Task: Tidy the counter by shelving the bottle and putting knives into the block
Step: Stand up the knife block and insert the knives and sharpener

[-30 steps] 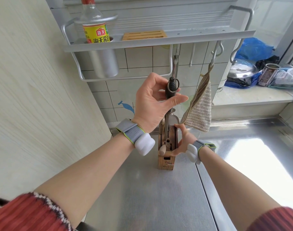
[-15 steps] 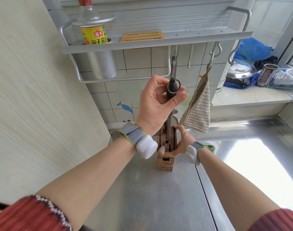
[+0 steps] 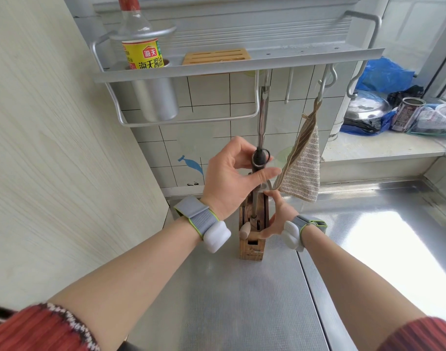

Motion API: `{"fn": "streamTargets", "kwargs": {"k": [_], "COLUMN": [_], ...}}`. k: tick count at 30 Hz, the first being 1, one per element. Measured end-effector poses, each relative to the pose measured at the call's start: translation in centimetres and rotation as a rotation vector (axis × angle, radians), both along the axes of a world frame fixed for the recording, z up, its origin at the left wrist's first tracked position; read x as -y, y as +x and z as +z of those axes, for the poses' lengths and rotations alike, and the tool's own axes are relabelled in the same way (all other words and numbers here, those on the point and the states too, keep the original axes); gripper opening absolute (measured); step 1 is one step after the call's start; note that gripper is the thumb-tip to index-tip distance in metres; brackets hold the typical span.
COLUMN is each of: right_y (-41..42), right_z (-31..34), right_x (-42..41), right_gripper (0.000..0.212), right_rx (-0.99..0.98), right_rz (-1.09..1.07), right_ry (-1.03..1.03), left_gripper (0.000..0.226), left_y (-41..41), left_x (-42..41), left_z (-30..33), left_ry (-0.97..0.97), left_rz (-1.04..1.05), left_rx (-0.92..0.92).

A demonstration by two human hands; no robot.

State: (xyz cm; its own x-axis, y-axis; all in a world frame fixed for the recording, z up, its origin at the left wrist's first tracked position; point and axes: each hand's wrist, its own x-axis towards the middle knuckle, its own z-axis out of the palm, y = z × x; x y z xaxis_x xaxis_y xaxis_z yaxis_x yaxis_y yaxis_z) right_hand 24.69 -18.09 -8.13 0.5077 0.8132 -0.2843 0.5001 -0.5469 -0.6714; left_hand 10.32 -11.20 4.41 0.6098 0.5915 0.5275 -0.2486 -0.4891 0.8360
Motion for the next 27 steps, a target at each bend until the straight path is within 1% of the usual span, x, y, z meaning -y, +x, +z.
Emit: {"fn": "streamTargets", "kwargs": {"k": [2,4,7,9,11,13,16,18,21,27], "right_y": [0.0,0.0,0.1,0.1,0.2,0.2,0.3,0.3,0.3,0.3], "right_z": [0.0,-0.1,-0.3,-0.3,-0.4,-0.4,-0.5,-0.6,-0.9,-0.9], "right_x": [-0.1,-0.1,-0.2,-0.2,-0.2,-0.3,-0.2,-0.2,-0.1,-0.1], "right_gripper": [0.112,0.115,0.122,0.120,0.114,0.112,0.114,0.115,0.122,0.117], "right_rx": [0.002,0.006,0.009,0.012,0.019,0.018,0.005,-0.001,-0.022,-0.022], "right_rz": [-0.005,-0.003,-0.001,-0.008,-0.007,-0.003,-0.005,-0.010,-0.014,0.003], "right_ry": [-0.007,-0.006,-0.011,-0.014,-0.012,-0.003,0.000,0.007,0.041,0.049], "left_gripper": [0.034,0.033,0.046,0.053,0.054,0.054,0.049,0.045,0.046,0.046], "left_y": [-0.1,0.0,0.2,0.5,0.7,1.0,1.6,1.8,2.1,2.0], "left_x": [-0.3,-0.5,-1.2,-1.7,-2.1,-2.2,-2.3,-2.3,-2.2,-2.1], "left_z": [-0.6,-1.1,-2.0,-2.5,-2.9,-3.2,-3.3,-3.5,-3.9,-4.1], "left_ry": [0.151,0.275,0.519,0.665,0.770,0.877,1.030,1.098,1.131,1.186], "left_rz": [0.077,0.188,0.305,0.334,0.365,0.402,0.385,0.358,0.326,0.295], "left_rx": [-0.148,-0.261,-0.312,-0.339,-0.380,-0.452,-0.581,-0.654,-0.725,-0.802]}}
